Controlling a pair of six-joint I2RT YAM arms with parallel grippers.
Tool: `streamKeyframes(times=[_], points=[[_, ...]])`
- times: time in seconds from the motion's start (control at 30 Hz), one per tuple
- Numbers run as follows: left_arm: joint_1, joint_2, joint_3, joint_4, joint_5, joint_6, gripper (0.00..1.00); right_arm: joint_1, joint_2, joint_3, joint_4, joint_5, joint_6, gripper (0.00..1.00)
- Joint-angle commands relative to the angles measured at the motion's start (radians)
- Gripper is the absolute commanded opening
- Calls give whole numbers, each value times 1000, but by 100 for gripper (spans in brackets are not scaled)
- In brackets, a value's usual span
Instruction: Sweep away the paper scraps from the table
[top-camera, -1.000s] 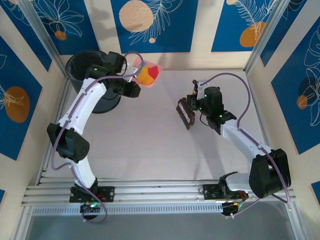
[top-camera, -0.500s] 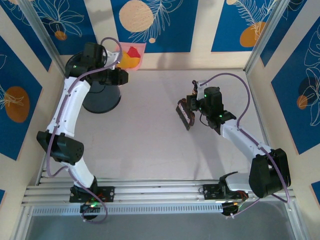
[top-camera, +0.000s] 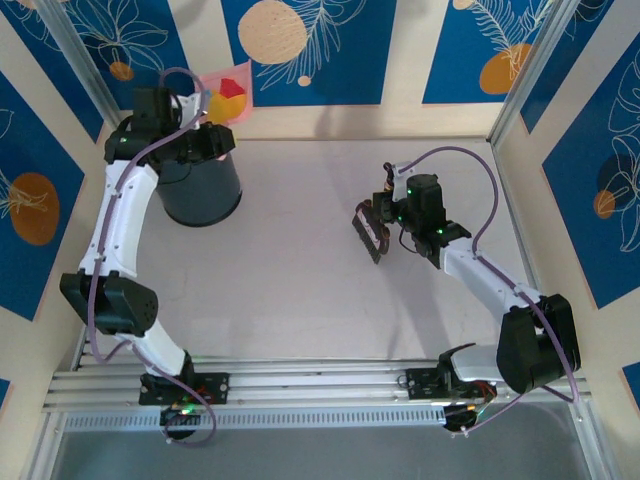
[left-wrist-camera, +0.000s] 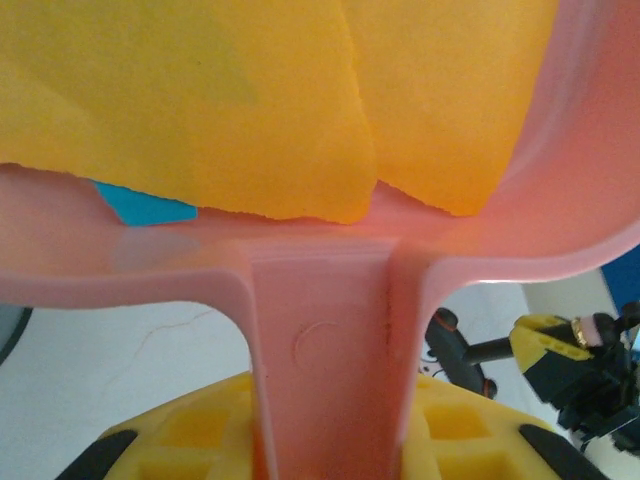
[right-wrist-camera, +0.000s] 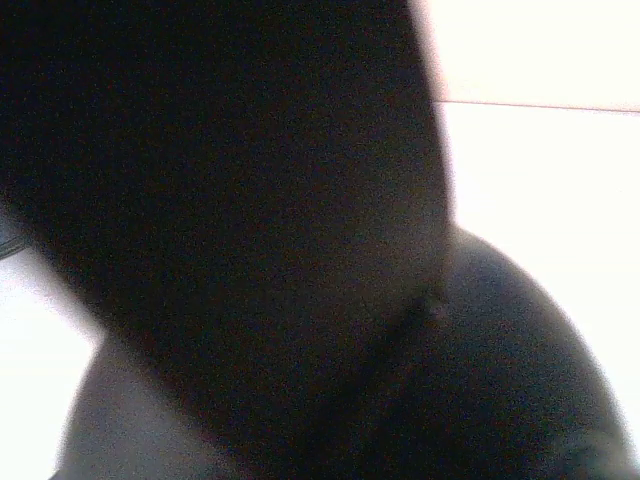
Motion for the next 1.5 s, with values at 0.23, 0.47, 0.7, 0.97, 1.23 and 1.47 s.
streamKeyframes(times=[0.23,0.47,0.7,0.97,1.23,1.47], points=[[97,-78,-178,270,151,-217,0,-6,2,30,23,-21,18,0],[134,-93,-270,403,207,-335,0,-5,5,32,21,-19,21,0],[151,-101,-317,476,224,-422,0,-5,12,36,13,-20,22,0],[160,-109,-427,721,289,-647,0,-6,19,37,12,-23,25,0],[163,-113,-502,873,292,-788,0,-6,22,31,11,-21,25,0],[166,-113,-572,1048,303,-941,0,-7,24,28,11,-17,24,0]])
